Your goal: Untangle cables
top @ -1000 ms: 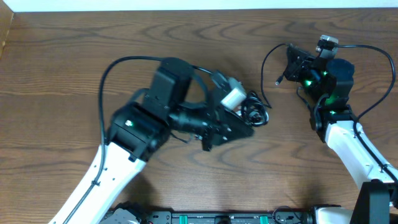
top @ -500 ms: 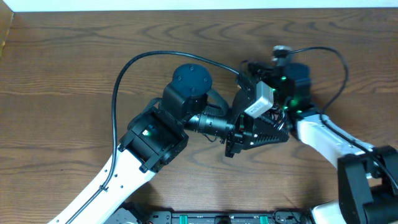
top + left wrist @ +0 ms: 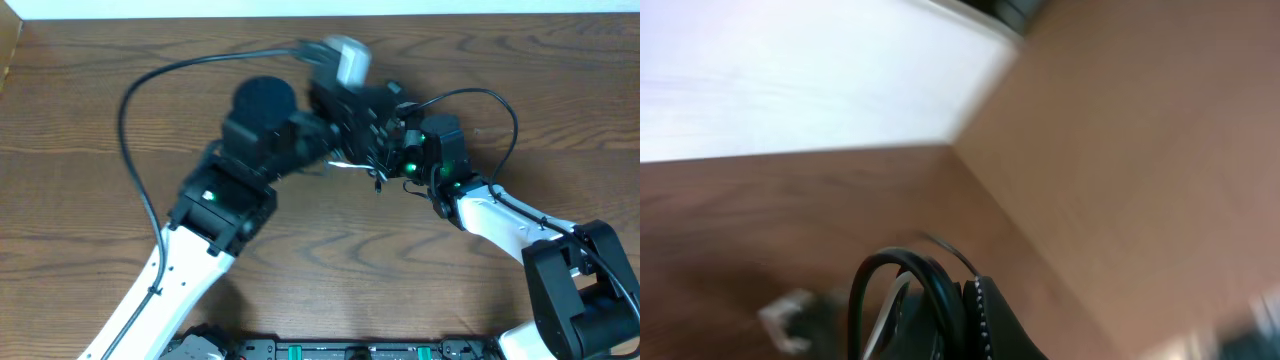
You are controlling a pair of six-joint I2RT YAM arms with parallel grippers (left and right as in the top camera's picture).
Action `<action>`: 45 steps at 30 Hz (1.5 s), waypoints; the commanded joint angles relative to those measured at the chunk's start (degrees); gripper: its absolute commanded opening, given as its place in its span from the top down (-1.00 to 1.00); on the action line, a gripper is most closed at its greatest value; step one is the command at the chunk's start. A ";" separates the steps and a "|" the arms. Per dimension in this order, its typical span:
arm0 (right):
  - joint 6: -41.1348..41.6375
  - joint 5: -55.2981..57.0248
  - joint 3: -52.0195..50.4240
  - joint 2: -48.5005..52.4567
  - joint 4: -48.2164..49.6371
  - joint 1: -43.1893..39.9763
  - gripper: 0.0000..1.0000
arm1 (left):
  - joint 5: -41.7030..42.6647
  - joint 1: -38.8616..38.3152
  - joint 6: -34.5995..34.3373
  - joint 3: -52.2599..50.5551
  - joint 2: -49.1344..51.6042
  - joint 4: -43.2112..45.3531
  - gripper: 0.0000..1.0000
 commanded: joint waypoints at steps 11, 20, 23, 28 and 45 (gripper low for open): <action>-3.74 -4.55 0.59 0.37 -7.93 -1.14 0.98 | -11.63 22.80 -3.43 0.90 -0.52 -10.23 0.85; -2.60 -6.51 0.61 0.26 -10.32 -6.88 0.98 | -26.93 31.50 0.72 0.90 -0.39 -26.03 0.85; -1.51 -6.47 0.61 0.26 -8.39 -9.90 0.98 | -26.95 31.63 13.44 0.90 -0.26 -29.24 0.85; -0.02 -7.87 0.61 0.26 -7.85 -18.73 0.98 | -39.85 31.63 27.63 0.87 1.73 -33.92 0.85; -0.07 -27.76 0.61 0.26 -7.82 -48.68 0.98 | -49.66 36.96 27.56 0.87 4.48 -34.12 0.85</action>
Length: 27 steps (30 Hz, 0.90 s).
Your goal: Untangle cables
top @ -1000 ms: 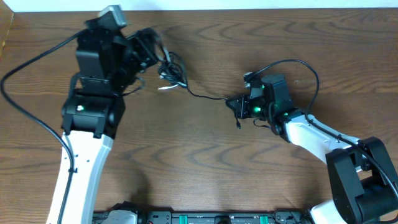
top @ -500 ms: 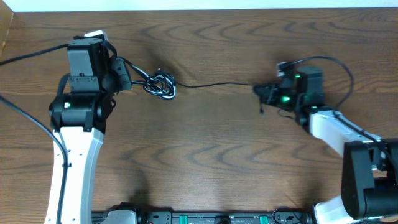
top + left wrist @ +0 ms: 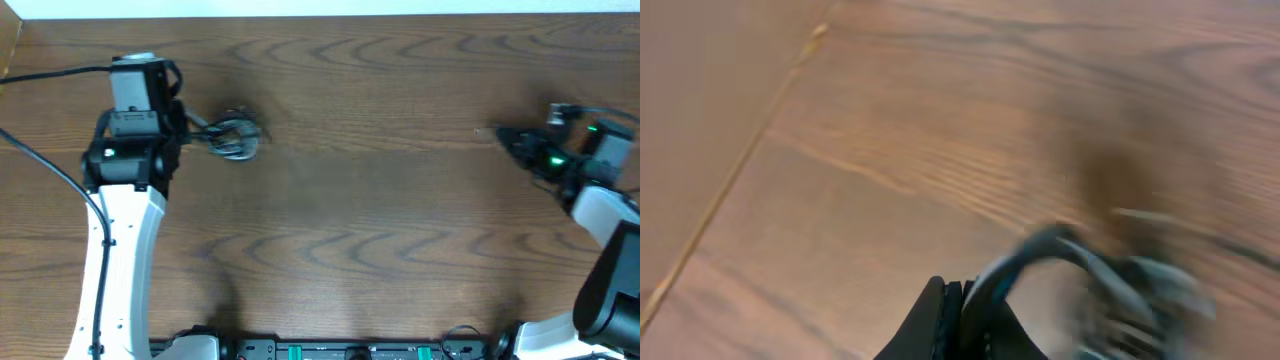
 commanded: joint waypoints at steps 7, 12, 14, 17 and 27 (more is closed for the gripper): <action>-1.57 -11.78 0.57 0.26 -1.81 -7.76 0.98 | 12.94 6.08 -4.11 0.87 -0.33 -0.13 0.85; -8.15 -13.64 0.57 0.26 -2.60 -2.32 0.88 | 28.46 6.08 -4.17 0.85 -0.33 0.09 0.85; -9.66 -13.81 0.57 0.26 -2.62 0.28 0.75 | 33.70 6.08 -4.17 0.87 -0.33 0.74 0.85; -11.93 -13.77 0.57 0.26 -2.58 6.19 0.42 | 40.00 5.70 -4.15 0.85 -0.33 2.05 0.85; -13.99 -13.77 0.59 0.26 2.34 26.18 0.11 | 49.53 1.55 -7.89 0.87 -0.33 11.26 0.85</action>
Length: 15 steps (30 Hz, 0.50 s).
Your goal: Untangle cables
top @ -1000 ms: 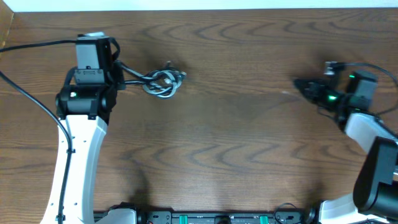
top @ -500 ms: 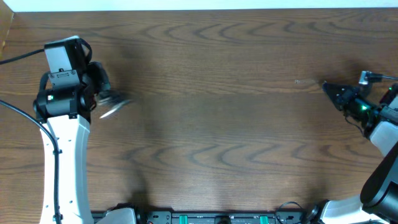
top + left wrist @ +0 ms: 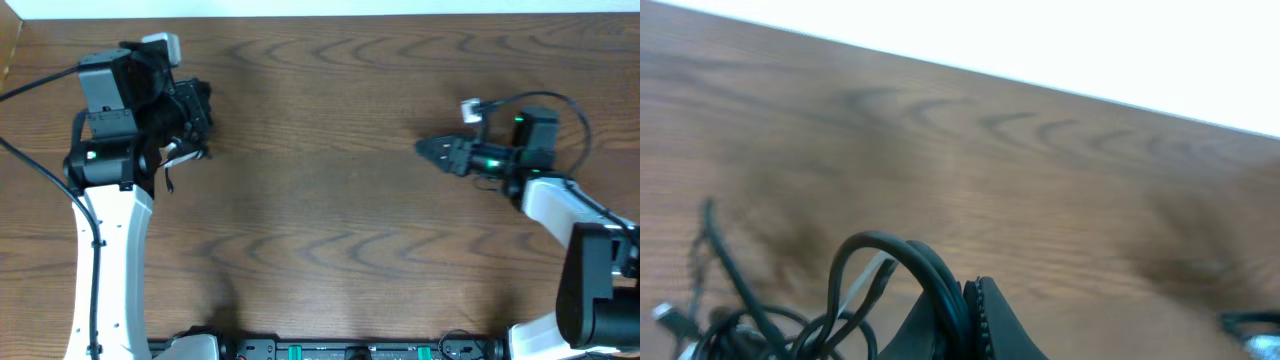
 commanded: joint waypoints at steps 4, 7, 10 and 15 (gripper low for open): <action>0.22 -1.18 0.59 0.26 7.41 11.85 0.00 | 4.50 -3.74 -7.63 0.85 -0.33 7.43 0.86; 0.24 -0.92 0.59 0.26 13.20 17.16 -0.04 | 4.48 -4.55 -13.03 0.85 -0.31 11.67 0.85; 2.47 0.72 0.59 0.26 20.63 22.56 -0.26 | 4.46 -4.52 -22.29 0.87 -0.31 16.70 0.85; 4.59 3.48 0.59 0.26 26.43 27.54 -0.32 | 4.48 -4.52 -33.68 0.87 -0.31 19.21 0.85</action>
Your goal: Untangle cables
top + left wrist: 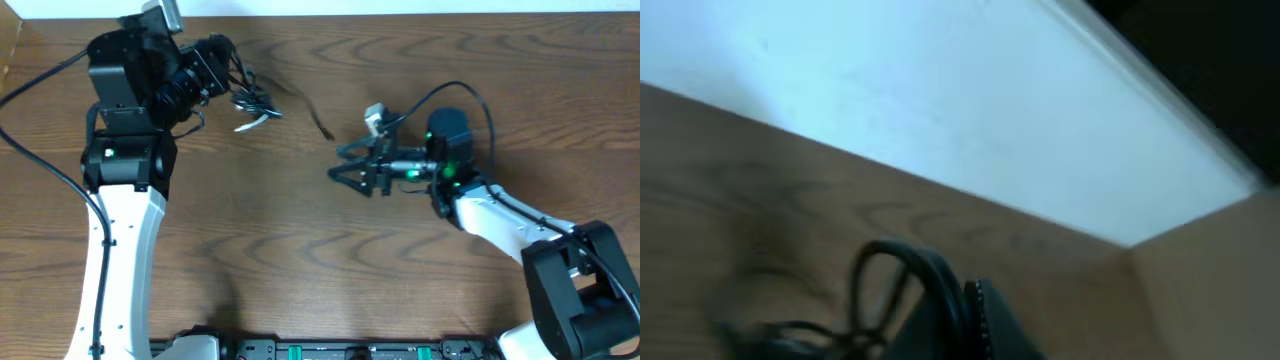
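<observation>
The tangle of black cables (250, 100) hangs from my left gripper (222, 58) at the back left of the table. In the left wrist view a black cable loop (902, 262) rises out of the shut fingers (985, 320), and more strands trail off blurred at the lower left. One thin loose cable end (320, 124) lies on the wood between the two arms. My right gripper (338, 170) points left near the table's middle, its fingers spread with nothing seen between them, a short way right of the tangle.
The brown wooden table (300, 270) ends in a white strip (400, 8) along the back. A wooden side wall (1210, 290) stands near the left gripper. The right arm's own black wire (470, 95) loops above its wrist.
My left gripper, still shut on the cables, now holds the tangle farther right and back. My right gripper has moved left from the right part of the table to near the middle and now stands open.
Both grippers were close together over the tangle at the back middle. Then they stood far apart, the left with the bundle at the far left, the right at the far right edge. The right then came inward, and now it is close to the held tangle.
</observation>
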You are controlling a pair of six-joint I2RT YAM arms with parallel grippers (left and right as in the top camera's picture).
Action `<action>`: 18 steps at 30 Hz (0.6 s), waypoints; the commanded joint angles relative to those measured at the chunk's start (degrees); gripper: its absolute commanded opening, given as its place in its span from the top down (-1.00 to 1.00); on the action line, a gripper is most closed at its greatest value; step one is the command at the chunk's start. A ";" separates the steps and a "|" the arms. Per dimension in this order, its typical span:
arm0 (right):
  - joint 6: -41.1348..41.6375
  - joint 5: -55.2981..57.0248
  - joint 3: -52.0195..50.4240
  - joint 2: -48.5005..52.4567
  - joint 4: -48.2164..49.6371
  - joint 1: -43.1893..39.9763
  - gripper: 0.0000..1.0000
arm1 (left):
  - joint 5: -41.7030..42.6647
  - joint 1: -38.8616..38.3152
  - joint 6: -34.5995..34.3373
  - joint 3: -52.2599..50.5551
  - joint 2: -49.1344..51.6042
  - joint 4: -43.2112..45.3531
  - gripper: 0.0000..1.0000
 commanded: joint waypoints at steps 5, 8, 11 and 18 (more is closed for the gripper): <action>2.12 5.97 0.46 0.26 4.20 7.50 -0.32 | 0.83 0.02 -18.78 0.85 -0.31 0.59 0.85; 2.38 8.55 0.46 0.26 7.89 9.18 -0.28 | 0.83 -0.33 -19.52 0.87 -0.33 0.39 0.85; 2.56 13.66 0.46 0.26 10.62 11.21 -0.25 | 0.81 -2.69 -19.71 0.85 -0.33 0.35 0.85; 2.29 22.01 0.46 0.26 16.98 14.78 -0.26 | 0.35 -8.41 -19.69 0.85 -0.33 0.39 0.85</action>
